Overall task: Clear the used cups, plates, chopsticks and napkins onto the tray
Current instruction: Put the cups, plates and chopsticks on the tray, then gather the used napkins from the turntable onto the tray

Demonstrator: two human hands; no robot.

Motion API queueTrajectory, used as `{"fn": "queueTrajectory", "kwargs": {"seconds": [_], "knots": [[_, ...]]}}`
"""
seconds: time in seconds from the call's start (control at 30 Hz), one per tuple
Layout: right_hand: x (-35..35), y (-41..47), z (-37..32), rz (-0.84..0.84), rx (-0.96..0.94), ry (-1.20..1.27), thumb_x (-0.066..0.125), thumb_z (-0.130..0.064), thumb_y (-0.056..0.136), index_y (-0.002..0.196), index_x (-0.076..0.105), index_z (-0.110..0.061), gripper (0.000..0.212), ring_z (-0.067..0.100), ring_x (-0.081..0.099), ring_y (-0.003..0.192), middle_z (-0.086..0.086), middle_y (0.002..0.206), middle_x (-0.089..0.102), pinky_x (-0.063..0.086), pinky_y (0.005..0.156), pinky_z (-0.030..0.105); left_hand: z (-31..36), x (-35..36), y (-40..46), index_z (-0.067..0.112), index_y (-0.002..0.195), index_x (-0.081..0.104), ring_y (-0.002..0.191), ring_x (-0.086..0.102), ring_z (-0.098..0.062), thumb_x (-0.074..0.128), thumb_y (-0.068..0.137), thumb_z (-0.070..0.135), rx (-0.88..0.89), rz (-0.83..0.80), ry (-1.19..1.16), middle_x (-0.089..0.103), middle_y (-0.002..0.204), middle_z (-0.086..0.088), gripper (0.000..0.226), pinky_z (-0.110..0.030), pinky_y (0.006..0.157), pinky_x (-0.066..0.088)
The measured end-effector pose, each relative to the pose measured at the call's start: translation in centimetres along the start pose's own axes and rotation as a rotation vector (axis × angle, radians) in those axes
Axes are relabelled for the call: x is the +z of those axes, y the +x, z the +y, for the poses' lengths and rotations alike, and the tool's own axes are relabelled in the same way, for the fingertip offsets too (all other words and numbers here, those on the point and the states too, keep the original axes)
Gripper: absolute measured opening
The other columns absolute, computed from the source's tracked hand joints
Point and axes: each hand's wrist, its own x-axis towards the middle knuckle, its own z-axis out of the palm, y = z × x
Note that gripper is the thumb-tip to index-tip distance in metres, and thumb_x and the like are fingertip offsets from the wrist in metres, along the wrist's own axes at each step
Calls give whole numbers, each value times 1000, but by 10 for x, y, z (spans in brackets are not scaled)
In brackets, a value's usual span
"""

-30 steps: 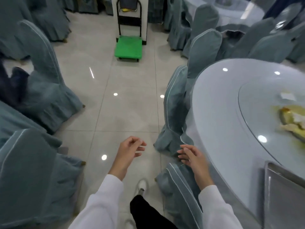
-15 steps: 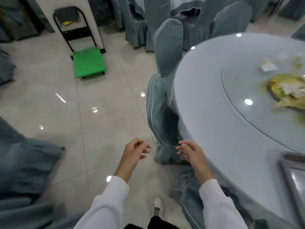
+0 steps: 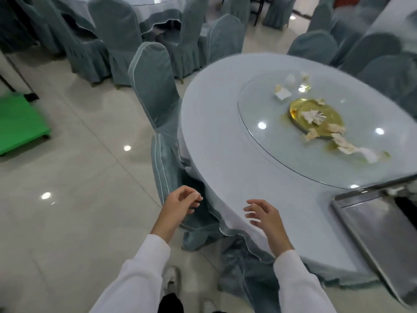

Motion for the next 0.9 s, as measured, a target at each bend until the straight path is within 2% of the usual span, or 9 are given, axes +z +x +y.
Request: {"fn": "queueTrajectory", "kwargs": {"seconds": [0.13,0.23,0.33,0.47,0.63,0.77,0.9], "knots": [[6,7,-20,100,-24,10,59,-22,105,112,75,-22,17,22,77,92,2,100,80,61,82,33,13,-3,48,8,101,71,90,75,-19,64,103,20,-28,-73,11,81,96,0,14,-33,82,60],[7,8,-27,150,-16,21,59,-21,105,112,75,-21,17,24,76,93,3,101,80,61,81,33,19,8,75,7,99,70,86,73,-19,64,103,17,-58,-117,7,80,92,-2,13,-33,78,58],[3,12,-29,203,-4,37,58,-20,106,111,75,-21,18,24,76,93,2,100,80,61,81,33,28,22,96,5,100,69,83,73,-17,65,103,15,-66,-184,16,81,90,-2,12,-25,71,60],[-9,22,-28,267,13,42,57,-21,106,109,76,-24,19,22,76,92,1,99,80,61,80,32,42,43,123,5,104,68,84,74,-14,65,103,17,-73,-240,48,80,93,-1,13,-35,83,59],[-37,50,-23,323,43,103,57,-19,106,109,76,-24,20,21,76,91,1,99,80,61,84,36,53,84,158,9,106,70,91,76,-19,64,103,20,-84,-256,110,80,94,1,12,-32,81,60],[-65,88,-27,337,75,159,58,-16,104,108,76,-20,19,18,75,86,3,97,80,58,79,31,60,126,189,9,105,70,92,77,-21,63,104,20,-75,-284,192,80,95,-1,13,-36,84,62],[-101,127,-36,337,95,180,57,-14,104,107,75,-20,20,14,74,82,1,95,80,56,76,28,69,170,216,10,102,70,92,77,-22,62,102,19,-69,-314,274,80,95,-2,12,-32,78,57]]}}
